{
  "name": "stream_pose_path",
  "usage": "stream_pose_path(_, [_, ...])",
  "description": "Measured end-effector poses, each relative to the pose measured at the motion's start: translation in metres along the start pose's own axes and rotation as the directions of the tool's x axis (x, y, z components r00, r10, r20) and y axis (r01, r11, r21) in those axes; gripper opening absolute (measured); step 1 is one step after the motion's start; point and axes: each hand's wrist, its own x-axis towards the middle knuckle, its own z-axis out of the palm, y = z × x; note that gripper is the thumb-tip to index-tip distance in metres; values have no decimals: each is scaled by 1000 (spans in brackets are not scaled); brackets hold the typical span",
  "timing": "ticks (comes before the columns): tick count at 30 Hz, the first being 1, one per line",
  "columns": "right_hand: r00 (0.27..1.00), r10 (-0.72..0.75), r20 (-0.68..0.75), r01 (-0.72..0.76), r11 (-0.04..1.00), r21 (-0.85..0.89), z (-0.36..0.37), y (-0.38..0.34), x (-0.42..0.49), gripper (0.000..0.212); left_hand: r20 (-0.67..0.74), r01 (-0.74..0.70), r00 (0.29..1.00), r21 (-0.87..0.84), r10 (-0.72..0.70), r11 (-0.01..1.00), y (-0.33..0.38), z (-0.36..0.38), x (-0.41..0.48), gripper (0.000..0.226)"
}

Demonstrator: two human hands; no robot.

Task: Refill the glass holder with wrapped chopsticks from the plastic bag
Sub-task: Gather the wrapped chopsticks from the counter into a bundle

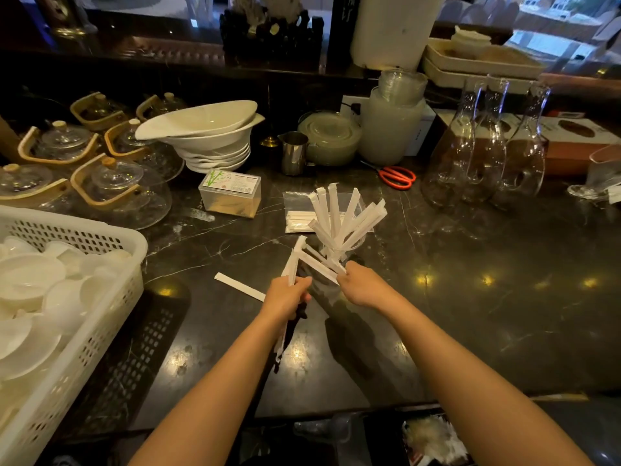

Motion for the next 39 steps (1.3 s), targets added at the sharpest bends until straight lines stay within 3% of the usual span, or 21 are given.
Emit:
stream_pose_path(4, [986, -165, 5, 158, 951, 265, -7, -5, -8, 11, 28, -43, 998, -325, 55, 945, 14, -2, -6, 20])
stream_pose_path(8, [957, -290, 14, 245, 833, 497, -3, -15, -18, 23, 60, -116, 982, -557, 180, 822, 35, -11, -15, 15])
stream_pose_path(10, [945, -326, 14, 268, 799, 539, 0, -19, -19, 29, 37, -150, 976, -603, 215, 784, 42, -16, -17, 29])
stream_pose_path(14, [932, -361, 38, 270, 759, 593, 6, -26, -21, 32, -36, -218, 970, -567, 241, 795, 48, -25, -16, 16])
stream_pose_path(24, [920, -362, 150, 258, 847, 464, 22, -35, -11, 15, -221, -297, 954, -644, 201, 705, 53, -36, -13, 34])
stream_pose_path(30, [926, -376, 46, 307, 817, 488, 12, -46, -1, 27, -224, -286, 958, -724, 179, 627, 42, -60, -13, 31])
stream_pose_path(35, [937, -338, -84, 313, 714, 627, -3, -62, 0, 27, -221, -276, 960, -629, 173, 726, 32, -53, -17, 35])
stream_pose_path(39, [925, -379, -20, 295, 683, 668, 3, -79, -1, 36, -135, -203, 979, -548, 154, 812, 29, -46, -23, 31])
